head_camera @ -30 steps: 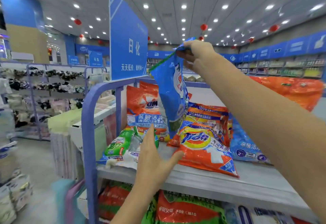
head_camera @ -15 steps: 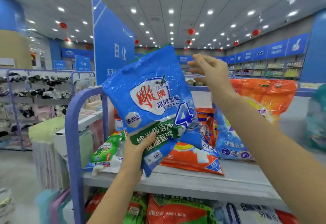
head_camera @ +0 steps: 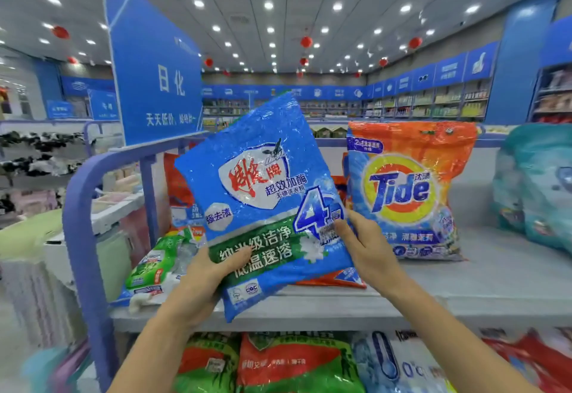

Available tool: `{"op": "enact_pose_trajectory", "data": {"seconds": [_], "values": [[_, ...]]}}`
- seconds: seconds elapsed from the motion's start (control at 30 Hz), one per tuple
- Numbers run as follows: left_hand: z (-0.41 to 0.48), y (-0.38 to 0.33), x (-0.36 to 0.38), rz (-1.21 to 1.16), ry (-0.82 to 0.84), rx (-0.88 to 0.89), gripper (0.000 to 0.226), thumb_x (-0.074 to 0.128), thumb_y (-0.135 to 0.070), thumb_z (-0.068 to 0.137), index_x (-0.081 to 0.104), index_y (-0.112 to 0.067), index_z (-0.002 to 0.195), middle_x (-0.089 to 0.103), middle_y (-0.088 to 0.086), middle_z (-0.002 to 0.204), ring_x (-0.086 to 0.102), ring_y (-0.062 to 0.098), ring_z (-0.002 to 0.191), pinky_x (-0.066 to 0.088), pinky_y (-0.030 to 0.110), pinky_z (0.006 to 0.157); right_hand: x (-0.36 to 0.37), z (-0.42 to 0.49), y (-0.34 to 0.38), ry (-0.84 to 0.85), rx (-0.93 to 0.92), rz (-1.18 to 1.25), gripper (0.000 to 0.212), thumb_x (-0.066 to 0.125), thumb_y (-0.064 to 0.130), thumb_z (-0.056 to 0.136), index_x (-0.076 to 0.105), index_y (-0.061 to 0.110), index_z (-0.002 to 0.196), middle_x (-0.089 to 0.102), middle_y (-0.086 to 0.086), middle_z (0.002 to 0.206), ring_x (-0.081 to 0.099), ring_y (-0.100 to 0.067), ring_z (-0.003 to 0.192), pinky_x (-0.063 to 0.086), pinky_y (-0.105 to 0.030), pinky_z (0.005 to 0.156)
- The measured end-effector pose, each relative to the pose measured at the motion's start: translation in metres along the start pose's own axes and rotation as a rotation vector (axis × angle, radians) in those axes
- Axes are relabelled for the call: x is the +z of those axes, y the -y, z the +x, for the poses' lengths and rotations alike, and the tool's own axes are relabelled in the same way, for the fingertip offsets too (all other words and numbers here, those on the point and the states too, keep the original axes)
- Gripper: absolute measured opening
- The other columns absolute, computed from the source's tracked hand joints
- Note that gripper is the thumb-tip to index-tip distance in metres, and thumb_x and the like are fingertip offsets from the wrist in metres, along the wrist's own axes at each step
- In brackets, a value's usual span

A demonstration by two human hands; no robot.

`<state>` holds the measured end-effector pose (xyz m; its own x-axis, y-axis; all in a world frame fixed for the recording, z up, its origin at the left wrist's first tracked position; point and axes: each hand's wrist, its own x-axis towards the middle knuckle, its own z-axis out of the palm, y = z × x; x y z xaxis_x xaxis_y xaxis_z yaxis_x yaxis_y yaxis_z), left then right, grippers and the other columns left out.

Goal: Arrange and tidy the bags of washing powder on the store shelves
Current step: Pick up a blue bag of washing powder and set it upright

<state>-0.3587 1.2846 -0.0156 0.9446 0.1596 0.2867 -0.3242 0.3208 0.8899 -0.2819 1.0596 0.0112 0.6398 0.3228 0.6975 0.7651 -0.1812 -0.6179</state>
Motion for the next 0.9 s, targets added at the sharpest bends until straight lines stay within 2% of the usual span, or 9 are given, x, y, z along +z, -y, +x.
{"op": "enact_pose_trajectory", "data": {"seconds": [0.17,0.3,0.4,0.47,0.57,0.63,0.73,0.83,0.9], "values": [[-0.008,0.011,0.021,0.091,0.051,-0.051,0.061,0.085,-0.022,0.059,0.061,-0.007,0.113,0.074,0.014,0.101,0.072,0.028,0.083,0.058,0.031,0.06,-0.027,-0.038,-0.01,-0.011,0.029,-0.011,0.047,0.042,0.053,0.091,0.06,0.01,0.099,0.065,-0.007,0.084,0.06,-0.025,0.075,0.047,-0.042,0.065],[-0.015,0.013,0.066,0.204,0.118,-0.03,0.101,0.095,-0.041,0.023,0.059,-0.014,0.114,0.075,0.009,0.098,0.072,0.028,0.083,0.058,0.03,0.06,-0.07,-0.072,-0.017,0.032,0.303,0.174,0.048,0.048,0.051,0.087,0.052,0.021,0.125,0.067,0.026,0.103,0.063,0.008,0.089,0.047,-0.008,0.073],[-0.019,0.023,0.11,0.19,0.216,-0.023,0.103,0.096,-0.041,0.016,0.061,-0.017,0.11,0.075,0.011,0.095,0.073,0.029,0.081,0.058,0.031,0.059,-0.105,-0.096,-0.018,-0.085,0.682,0.409,0.13,0.061,0.089,0.026,0.057,0.002,0.122,0.073,0.0,0.102,0.065,0.006,0.058,0.054,-0.026,0.073],[-0.022,0.032,0.143,0.195,0.317,-0.036,0.094,0.096,-0.033,0.023,0.063,-0.023,0.11,0.075,0.007,0.098,0.073,0.026,0.085,0.057,0.028,0.061,-0.128,-0.114,-0.017,-0.229,0.772,0.681,0.112,0.081,0.071,0.006,0.07,0.008,0.098,0.074,-0.013,0.083,0.07,-0.016,0.057,0.057,-0.035,0.053],[-0.027,0.049,0.195,0.283,0.439,0.007,0.085,0.09,-0.04,0.03,0.06,-0.035,0.109,0.074,-0.015,0.099,0.07,0.004,0.089,0.052,0.011,0.065,-0.165,-0.158,-0.023,-0.512,0.852,0.686,0.063,0.078,0.046,0.06,0.062,0.001,0.101,0.069,-0.005,0.056,0.065,-0.011,0.045,0.05,-0.023,0.037],[-0.032,0.062,0.233,0.368,0.487,0.052,0.08,0.086,-0.049,0.034,0.056,-0.042,0.108,0.067,-0.034,0.099,0.063,-0.014,0.091,0.045,0.001,0.068,-0.194,-0.185,-0.031,-0.678,0.864,0.639,0.041,0.052,0.033,0.091,0.055,0.0,0.115,0.071,-0.014,0.082,0.071,-0.011,0.069,0.056,-0.024,0.057],[-0.042,0.088,0.296,0.396,0.574,0.071,0.06,0.082,-0.043,0.064,0.053,-0.038,0.116,0.064,-0.039,0.098,0.06,-0.019,0.091,0.042,-0.002,0.067,-0.242,-0.223,-0.035,-0.809,0.839,0.602,0.067,0.057,0.038,0.081,0.041,0.003,0.137,0.048,-0.022,0.137,0.049,-0.035,0.123,0.041,-0.047,0.101],[-0.053,0.125,0.356,0.399,0.572,0.009,0.041,0.069,-0.036,0.07,0.051,-0.043,0.106,0.06,-0.047,0.086,0.059,-0.023,0.081,0.041,-0.002,0.061,-0.304,-0.244,-0.041,-0.895,0.83,0.638,0.1,0.084,0.049,0.047,0.046,0.011,0.131,0.06,-0.01,0.123,0.065,-0.025,0.101,0.049,-0.042,0.088],[-0.061,0.151,0.397,0.405,0.575,0.009,0.039,0.067,-0.036,0.069,0.05,-0.045,0.103,0.056,-0.052,0.083,0.055,-0.027,0.081,0.039,-0.004,0.061,-0.35,-0.268,-0.044,-0.875,0.804,0.606,0.082,0.074,0.051,0.055,0.053,0.01,0.122,0.073,-0.002,0.094,0.072,-0.016,0.071,0.057,-0.031,0.063]]}}
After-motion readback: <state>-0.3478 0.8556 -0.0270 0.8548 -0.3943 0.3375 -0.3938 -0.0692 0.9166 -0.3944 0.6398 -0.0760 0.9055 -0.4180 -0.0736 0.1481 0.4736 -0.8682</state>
